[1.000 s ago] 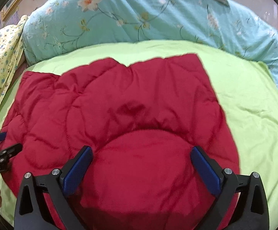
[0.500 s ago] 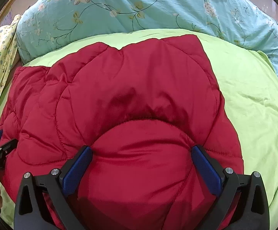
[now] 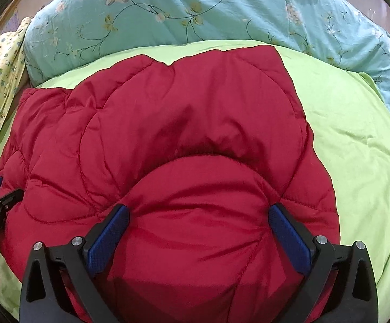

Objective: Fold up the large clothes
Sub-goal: 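Press both grippers down on the folded coat to flatten it, then lift both grippers away from the folded coat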

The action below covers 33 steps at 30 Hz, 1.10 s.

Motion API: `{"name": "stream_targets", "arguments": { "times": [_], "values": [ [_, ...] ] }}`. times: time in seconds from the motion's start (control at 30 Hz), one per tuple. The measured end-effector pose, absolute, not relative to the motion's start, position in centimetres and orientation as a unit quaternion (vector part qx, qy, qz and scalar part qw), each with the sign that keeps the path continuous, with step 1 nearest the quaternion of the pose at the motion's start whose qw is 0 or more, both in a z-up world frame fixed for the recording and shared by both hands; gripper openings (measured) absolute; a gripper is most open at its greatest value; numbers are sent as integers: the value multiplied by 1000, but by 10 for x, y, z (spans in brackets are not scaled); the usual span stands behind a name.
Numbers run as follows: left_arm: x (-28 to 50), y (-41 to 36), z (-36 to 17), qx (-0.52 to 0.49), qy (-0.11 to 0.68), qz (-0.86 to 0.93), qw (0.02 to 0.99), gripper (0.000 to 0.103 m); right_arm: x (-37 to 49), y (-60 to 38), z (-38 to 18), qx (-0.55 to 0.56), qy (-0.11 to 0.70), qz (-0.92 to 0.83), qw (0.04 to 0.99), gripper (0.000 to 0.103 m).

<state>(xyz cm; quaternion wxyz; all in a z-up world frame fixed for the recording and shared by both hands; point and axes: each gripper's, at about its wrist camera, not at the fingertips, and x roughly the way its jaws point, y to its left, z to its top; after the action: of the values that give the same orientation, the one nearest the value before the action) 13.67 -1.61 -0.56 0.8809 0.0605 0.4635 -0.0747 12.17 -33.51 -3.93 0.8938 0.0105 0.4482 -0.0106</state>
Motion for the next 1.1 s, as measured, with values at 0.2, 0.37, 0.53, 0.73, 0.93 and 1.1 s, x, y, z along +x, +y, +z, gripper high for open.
{"name": "stream_targets", "arguments": {
  "times": [0.2,0.37,0.53,0.73,0.93,1.1],
  "values": [
    [115,-9,1,53,464,-74,881,103,106,-331,-28,10,437,-10,899,102],
    [94,-6,9,56,464,-70,881,103,75,-317,-17,8,430,0,903,103],
    [75,-9,13,75,462,-60,882,103,49,-307,-13,5,436,21,900,103],
    [57,-12,12,100,462,-54,880,103,25,-302,-14,-2,450,31,892,103],
    [46,-14,2,118,473,-51,871,103,12,-296,-14,-6,451,34,892,103],
    [42,-9,-2,108,482,-51,868,103,11,-294,-12,-5,449,30,893,103]
  ]
}}
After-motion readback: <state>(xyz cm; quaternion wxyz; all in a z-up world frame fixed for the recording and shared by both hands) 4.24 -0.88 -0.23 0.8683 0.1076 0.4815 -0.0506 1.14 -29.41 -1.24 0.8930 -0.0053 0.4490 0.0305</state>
